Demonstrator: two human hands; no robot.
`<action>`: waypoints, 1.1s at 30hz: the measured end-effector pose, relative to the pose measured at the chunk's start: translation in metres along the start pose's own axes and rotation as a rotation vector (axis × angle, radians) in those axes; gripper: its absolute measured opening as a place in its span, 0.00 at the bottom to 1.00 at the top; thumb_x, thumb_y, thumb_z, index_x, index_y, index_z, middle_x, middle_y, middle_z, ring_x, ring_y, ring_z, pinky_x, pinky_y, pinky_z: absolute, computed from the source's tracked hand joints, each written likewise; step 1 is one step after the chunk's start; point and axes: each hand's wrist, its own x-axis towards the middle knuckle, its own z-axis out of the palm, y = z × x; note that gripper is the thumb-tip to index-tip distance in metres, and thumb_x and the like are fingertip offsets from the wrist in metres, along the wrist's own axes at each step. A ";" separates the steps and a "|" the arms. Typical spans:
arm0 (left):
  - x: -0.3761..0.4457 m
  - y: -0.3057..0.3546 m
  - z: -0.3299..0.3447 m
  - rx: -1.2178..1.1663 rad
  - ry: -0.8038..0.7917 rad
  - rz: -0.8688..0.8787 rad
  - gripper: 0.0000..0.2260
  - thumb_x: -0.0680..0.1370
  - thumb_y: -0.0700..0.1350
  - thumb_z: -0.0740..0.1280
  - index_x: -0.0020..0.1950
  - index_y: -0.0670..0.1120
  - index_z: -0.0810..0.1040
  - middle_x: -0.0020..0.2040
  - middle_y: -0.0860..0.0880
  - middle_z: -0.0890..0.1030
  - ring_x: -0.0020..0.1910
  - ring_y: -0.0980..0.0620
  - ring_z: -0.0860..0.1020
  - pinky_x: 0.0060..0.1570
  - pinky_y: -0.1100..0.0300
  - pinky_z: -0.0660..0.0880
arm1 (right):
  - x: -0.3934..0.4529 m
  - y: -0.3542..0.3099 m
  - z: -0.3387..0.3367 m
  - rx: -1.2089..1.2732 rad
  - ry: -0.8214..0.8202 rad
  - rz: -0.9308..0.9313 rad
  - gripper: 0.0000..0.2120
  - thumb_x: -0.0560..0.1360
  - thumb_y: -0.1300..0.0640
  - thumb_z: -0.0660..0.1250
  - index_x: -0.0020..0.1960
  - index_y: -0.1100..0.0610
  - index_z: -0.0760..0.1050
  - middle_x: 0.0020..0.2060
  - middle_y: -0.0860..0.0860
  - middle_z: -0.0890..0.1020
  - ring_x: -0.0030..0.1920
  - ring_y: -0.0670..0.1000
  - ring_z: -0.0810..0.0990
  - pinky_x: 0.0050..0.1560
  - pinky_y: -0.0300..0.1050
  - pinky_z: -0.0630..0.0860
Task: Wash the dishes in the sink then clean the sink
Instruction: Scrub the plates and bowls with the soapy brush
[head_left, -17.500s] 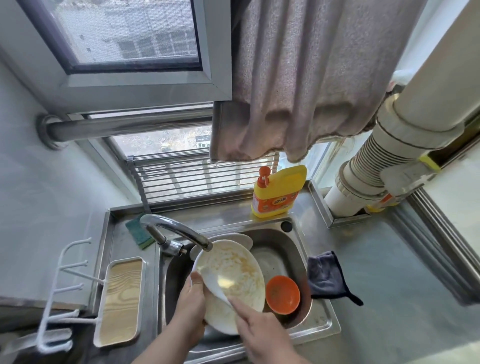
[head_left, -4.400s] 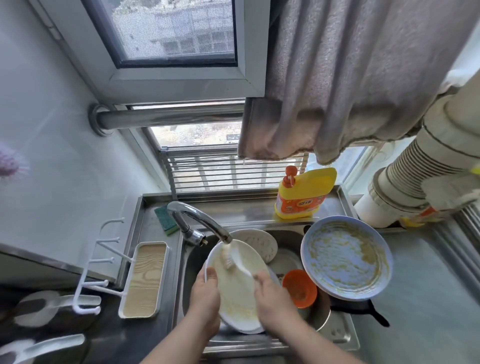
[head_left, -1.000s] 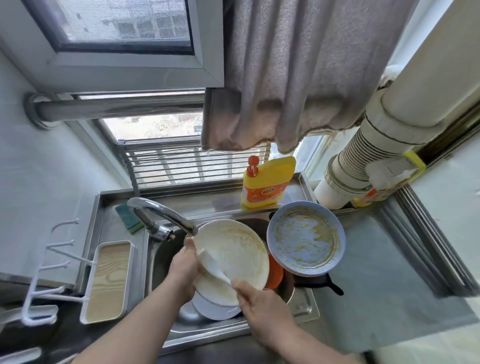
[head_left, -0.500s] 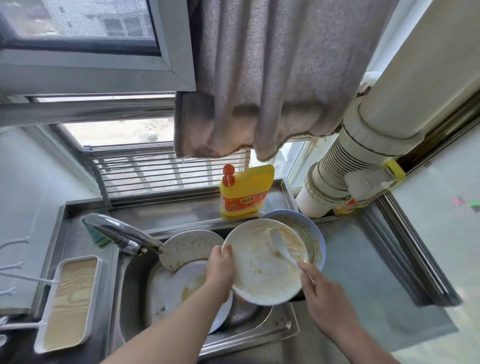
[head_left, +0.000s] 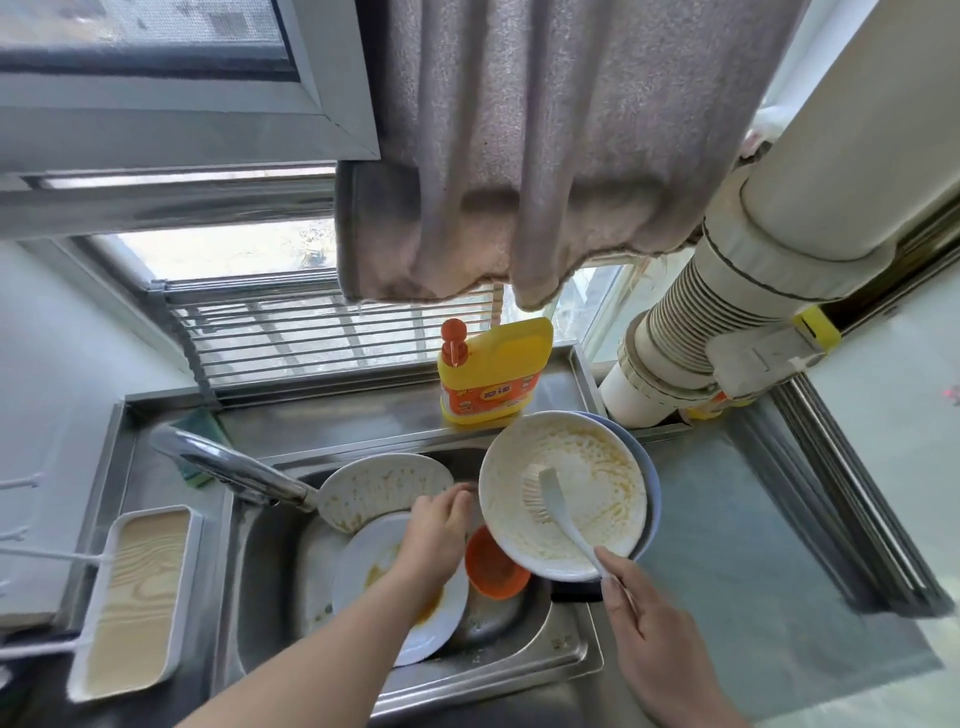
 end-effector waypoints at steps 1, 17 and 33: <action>0.004 -0.015 -0.011 0.030 0.055 -0.018 0.17 0.87 0.55 0.58 0.73 0.55 0.77 0.68 0.48 0.76 0.68 0.47 0.75 0.71 0.48 0.71 | -0.003 -0.003 0.006 0.023 -0.003 -0.028 0.13 0.80 0.33 0.58 0.62 0.19 0.69 0.39 0.38 0.84 0.38 0.38 0.82 0.39 0.34 0.76; 0.050 -0.175 -0.069 0.175 0.214 -0.402 0.12 0.82 0.49 0.65 0.63 0.47 0.68 0.58 0.39 0.80 0.54 0.37 0.79 0.55 0.47 0.79 | 0.011 0.005 0.103 -0.216 -0.491 0.100 0.12 0.83 0.41 0.58 0.62 0.23 0.66 0.41 0.44 0.83 0.50 0.44 0.83 0.50 0.38 0.75; 0.027 -0.174 -0.064 0.588 0.108 -0.323 0.15 0.79 0.40 0.59 0.65 0.42 0.71 0.65 0.39 0.76 0.62 0.38 0.79 0.60 0.50 0.78 | -0.004 -0.016 0.099 -0.108 -0.405 0.157 0.12 0.83 0.41 0.58 0.56 0.21 0.67 0.38 0.41 0.83 0.45 0.40 0.81 0.50 0.38 0.75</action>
